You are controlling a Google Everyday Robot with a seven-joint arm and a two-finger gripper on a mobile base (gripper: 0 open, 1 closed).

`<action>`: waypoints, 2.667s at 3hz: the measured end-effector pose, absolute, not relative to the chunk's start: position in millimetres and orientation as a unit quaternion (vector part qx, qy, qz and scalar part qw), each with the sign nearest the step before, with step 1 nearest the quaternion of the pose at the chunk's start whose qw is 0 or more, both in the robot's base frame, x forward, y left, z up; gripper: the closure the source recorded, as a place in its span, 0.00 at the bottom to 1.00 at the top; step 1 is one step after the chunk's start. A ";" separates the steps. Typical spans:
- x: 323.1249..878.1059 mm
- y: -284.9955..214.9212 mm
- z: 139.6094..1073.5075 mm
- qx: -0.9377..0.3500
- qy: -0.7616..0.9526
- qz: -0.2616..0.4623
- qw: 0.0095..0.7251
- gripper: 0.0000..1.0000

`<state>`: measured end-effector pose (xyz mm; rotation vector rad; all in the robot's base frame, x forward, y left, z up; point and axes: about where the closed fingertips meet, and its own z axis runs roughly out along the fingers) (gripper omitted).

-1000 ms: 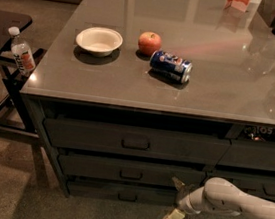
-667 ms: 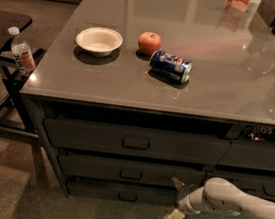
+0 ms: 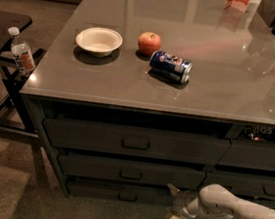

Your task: Open bottom drawer

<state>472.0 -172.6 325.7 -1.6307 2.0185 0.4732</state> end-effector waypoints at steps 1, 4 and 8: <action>474.2 -183.4 266.4 -0.596 0.736 0.164 0.275 0.00; 507.9 -179.7 245.1 -0.591 0.737 0.135 0.298 0.00; 516.5 -188.2 201.7 -0.626 0.711 0.091 0.309 0.00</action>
Offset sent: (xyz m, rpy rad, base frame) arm 0.0140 -0.0260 -0.0870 0.0183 -0.1069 -0.0600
